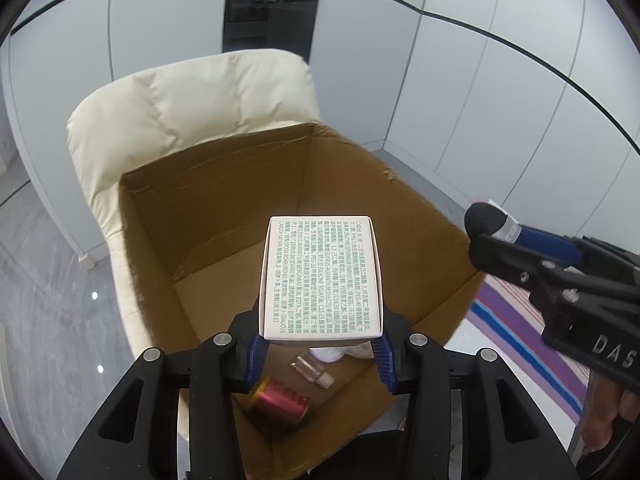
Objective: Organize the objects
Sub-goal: 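Open left tool to drop the white box while right tool drops the compact into the box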
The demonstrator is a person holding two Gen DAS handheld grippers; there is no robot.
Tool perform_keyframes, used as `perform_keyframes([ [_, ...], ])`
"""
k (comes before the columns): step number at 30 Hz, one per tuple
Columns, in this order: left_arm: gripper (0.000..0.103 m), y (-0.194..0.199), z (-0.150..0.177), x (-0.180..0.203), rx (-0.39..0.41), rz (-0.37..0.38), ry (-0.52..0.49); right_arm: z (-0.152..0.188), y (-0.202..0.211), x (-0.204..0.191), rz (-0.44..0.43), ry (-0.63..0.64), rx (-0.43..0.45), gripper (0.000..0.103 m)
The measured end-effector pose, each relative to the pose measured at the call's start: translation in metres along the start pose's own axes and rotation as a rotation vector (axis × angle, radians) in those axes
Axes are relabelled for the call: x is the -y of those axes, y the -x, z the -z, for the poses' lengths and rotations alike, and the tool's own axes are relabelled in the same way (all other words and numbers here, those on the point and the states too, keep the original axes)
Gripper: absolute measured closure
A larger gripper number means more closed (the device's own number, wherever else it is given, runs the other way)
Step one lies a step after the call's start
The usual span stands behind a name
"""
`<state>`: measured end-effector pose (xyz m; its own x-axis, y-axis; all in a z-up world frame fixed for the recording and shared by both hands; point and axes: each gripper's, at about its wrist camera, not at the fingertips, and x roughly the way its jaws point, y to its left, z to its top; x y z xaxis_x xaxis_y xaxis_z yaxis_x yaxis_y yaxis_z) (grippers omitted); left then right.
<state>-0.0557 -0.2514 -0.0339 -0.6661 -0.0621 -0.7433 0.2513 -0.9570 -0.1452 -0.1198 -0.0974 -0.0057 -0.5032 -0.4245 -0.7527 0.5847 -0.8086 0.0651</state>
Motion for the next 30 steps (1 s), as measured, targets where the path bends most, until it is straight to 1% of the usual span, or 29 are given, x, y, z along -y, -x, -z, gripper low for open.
perform_keyframes([
  [1,0.053,0.000,0.002,-0.005,-0.005,0.003,0.010,-0.001,-0.002,-0.003,-0.004,0.002,-0.001,0.050],
  [2,0.042,0.001,0.002,-0.008,-0.004,0.000,0.015,-0.003,-0.005,-0.007,-0.010,0.003,-0.006,0.049],
  [3,0.035,0.002,0.003,-0.011,0.003,-0.015,0.019,-0.004,-0.007,-0.009,-0.014,0.003,-0.008,0.049],
  [5,0.012,0.008,0.006,-0.017,0.038,-0.069,0.030,-0.007,-0.009,-0.015,-0.028,0.003,-0.011,0.049],
  [7,0.000,0.015,0.008,-0.027,0.056,-0.096,0.051,-0.009,-0.012,-0.022,-0.037,0.012,-0.012,0.050],
  [17,0.000,0.041,0.007,-0.080,0.110,-0.148,0.166,-0.018,-0.025,-0.051,-0.069,0.038,-0.035,0.049],
  [21,0.000,0.047,0.007,-0.097,0.117,-0.164,0.196,-0.019,-0.029,-0.062,-0.076,0.042,-0.047,0.048],
  [23,0.000,0.048,0.008,-0.101,0.116,-0.170,0.200,-0.021,-0.030,-0.066,-0.093,0.039,-0.047,0.048],
  [24,0.000,0.049,0.008,-0.103,0.116,-0.172,0.202,-0.022,-0.030,-0.068,-0.105,0.038,-0.041,0.046],
  [26,0.000,0.048,0.007,-0.106,0.116,-0.178,0.210,-0.023,-0.029,-0.071,-0.113,0.038,-0.025,0.031],
  [27,0.000,0.049,0.007,-0.106,0.116,-0.178,0.212,-0.023,-0.028,-0.071,-0.114,0.037,-0.019,0.028],
  [28,0.000,0.048,0.006,-0.106,0.117,-0.179,0.210,-0.024,-0.027,-0.071,-0.116,0.031,-0.013,0.021],
  [29,0.000,0.047,0.006,-0.106,0.118,-0.181,0.208,-0.024,-0.025,-0.069,-0.118,0.018,-0.004,0.017],
  [30,0.000,0.046,0.006,-0.106,0.118,-0.183,0.206,-0.024,-0.023,-0.066,-0.121,0.004,0.006,0.016],
])
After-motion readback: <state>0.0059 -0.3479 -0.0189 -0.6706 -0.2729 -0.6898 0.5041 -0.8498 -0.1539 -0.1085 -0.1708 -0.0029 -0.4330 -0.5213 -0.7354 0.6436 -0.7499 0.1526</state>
